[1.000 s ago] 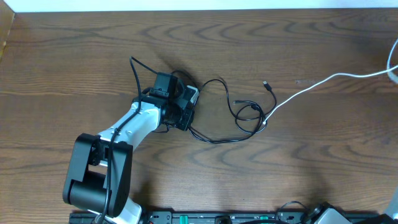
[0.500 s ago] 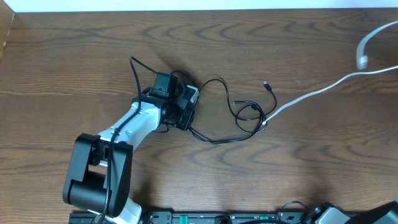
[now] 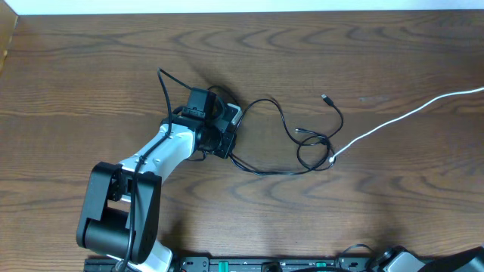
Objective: Untangle cables
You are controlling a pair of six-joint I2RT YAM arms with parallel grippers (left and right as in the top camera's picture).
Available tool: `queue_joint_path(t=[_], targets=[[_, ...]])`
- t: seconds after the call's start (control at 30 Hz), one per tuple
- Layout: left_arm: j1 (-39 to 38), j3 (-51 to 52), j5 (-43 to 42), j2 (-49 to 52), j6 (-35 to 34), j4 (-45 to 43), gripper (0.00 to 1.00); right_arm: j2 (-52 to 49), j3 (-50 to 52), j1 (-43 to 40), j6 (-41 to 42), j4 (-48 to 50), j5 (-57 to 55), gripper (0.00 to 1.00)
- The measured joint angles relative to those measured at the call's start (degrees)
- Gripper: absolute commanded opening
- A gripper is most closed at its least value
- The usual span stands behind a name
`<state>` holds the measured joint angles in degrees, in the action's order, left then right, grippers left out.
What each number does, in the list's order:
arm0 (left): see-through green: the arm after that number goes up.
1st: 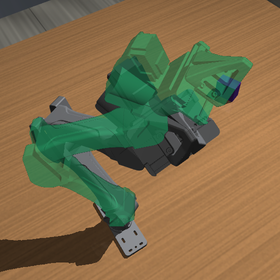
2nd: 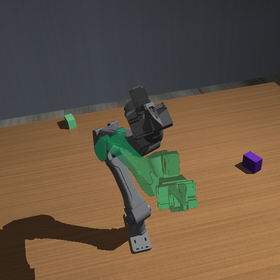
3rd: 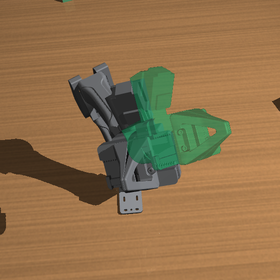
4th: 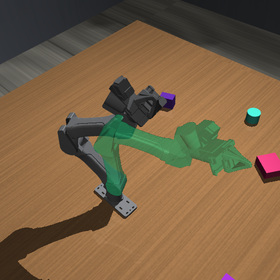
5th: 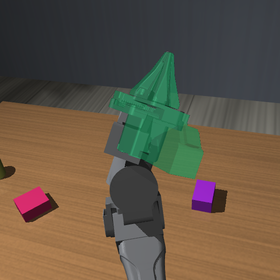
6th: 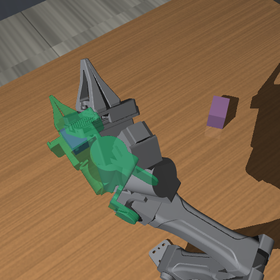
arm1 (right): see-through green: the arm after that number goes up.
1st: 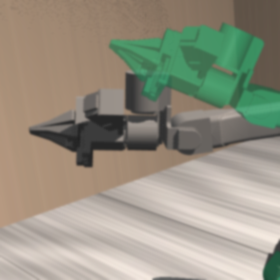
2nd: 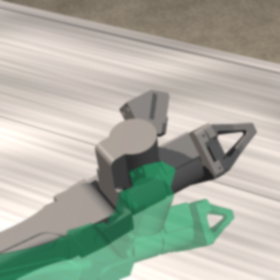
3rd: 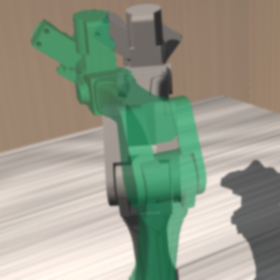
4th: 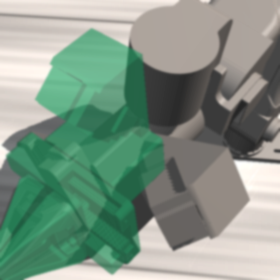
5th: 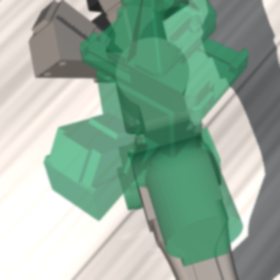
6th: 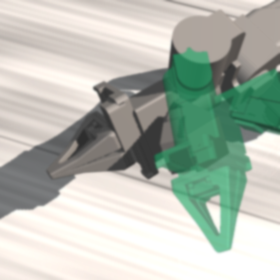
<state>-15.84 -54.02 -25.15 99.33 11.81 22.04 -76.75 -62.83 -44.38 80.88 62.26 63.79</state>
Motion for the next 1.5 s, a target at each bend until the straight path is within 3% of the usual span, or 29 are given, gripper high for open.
queue_joint_path(t=[0.2,0.37,0.5,0.77,0.9,1.03,1.2,1.37,1.5], targets=[[0.0,0.0,0.0,0.0,0.0,0.0,0.08,0.0,0.0,7.9,-10.0,-17.9,11.1,0.01],[0.0,0.0,0.0,0.0,0.0,0.0,0.08,0.0,1.0,13.9,-18.0,-33.0,12.9,0.01],[0.0,0.0,0.0,0.0,0.0,-0.2,0.08,0.0,2.2,19.5,-21.6,-37.7,10.5,0.01],[0.0,0.0,0.0,0.0,0.0,-0.2,0.08,0.0,2.5,36.5,-19.9,-23.0,2.0,0.01],[0.0,0.0,0.0,0.0,0.0,-0.2,0.08,0.0,2.7,43.0,-17.7,-7.9,-1.4,0.01],[0.0,0.0,0.0,0.0,0.0,-0.3,0.08,0.0,2.3,43.4,-13.9,11.7,-5.6,0.01],[0.0,0.0,0.0,0.0,0.0,-0.4,0.08,0.5,1.6,39.6,-10.7,15.7,-12.4,0.01],[0.0,0.0,0.0,0.0,0.0,-0.4,0.08,0.5,1.3,31.7,-9.7,2.3,-14.9,0.01],[0.0,0.0,0.0,0.0,0.0,-0.5,0.08,0.5,0.9,27.0,-10.8,-20.3,-14.7,0.01]])
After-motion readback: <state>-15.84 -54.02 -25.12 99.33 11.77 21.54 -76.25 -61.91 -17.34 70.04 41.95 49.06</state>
